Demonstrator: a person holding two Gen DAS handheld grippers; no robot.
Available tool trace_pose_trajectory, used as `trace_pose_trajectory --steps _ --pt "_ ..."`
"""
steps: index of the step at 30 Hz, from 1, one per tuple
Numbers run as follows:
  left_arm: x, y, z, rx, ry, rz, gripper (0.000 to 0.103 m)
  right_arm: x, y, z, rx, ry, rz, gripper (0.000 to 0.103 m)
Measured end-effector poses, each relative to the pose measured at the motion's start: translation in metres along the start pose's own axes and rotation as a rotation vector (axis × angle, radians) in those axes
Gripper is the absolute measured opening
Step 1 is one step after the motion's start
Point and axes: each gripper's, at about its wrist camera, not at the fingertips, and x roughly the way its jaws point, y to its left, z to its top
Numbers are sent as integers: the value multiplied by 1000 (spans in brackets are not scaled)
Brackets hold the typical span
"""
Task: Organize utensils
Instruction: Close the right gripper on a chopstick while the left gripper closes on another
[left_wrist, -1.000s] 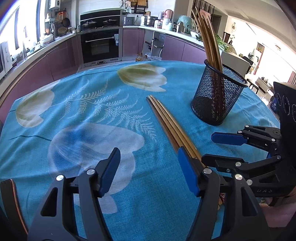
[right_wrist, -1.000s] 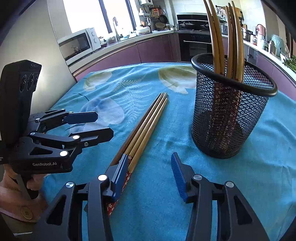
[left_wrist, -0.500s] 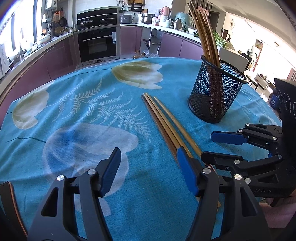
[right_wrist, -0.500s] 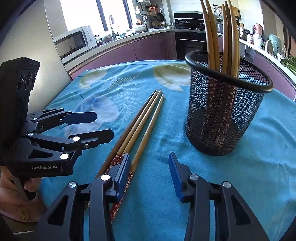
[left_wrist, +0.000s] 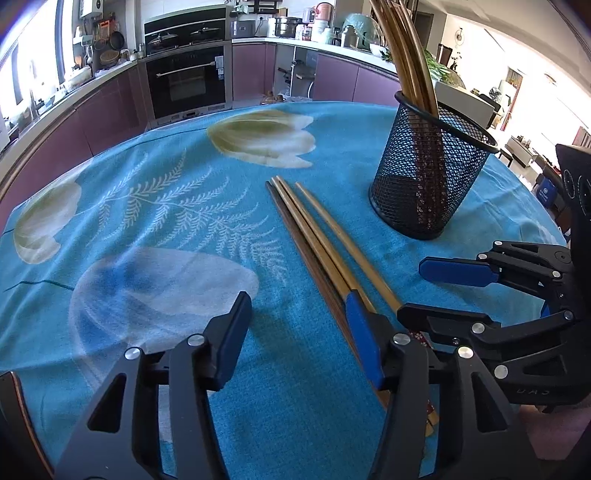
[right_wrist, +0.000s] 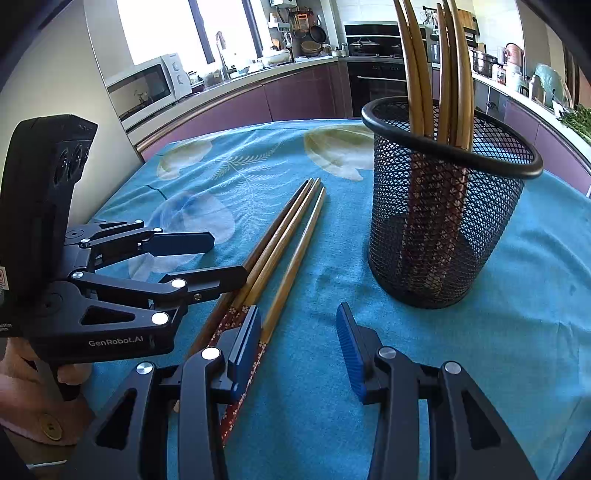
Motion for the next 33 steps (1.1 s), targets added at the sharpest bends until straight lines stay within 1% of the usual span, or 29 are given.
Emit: trace_pose_trajectory --steps 3,9,13,14,16,20,25,27,29,31,33 --pt "0 -1 0 3 4 0 46 1 1 1 -6 0 -6 41" --pt "1 -3 -1 15 4 7 45 7 5 5 -25 -3 -35 40" --pt "2 -2 1 13 12 -21 36 12 5 10 -27 -6 -41 38" --pt "3 -2 2 15 14 -19 36 13 5 11 -25 -7 -42 37" --pt "4 -2 4 18 19 -14 30 15 4 13 -21 -9 -45 35" --pt "10 2 9 -2 34 -36 25 18 5 17 -19 -11 -48 32" --pt "14 6 14 -14 38 -34 17 21 3 19 -8 -14 -44 24" --pt "14 7 14 -25 37 -32 15 21 2 19 2 -14 -38 17" --pt "13 8 13 -43 33 -33 13 20 0 19 13 -14 -24 13" --pt "11 8 11 -57 25 -27 11 20 -2 18 30 -16 -8 11" --pt "8 9 8 -80 20 -36 9 19 -4 17 45 -18 3 8"
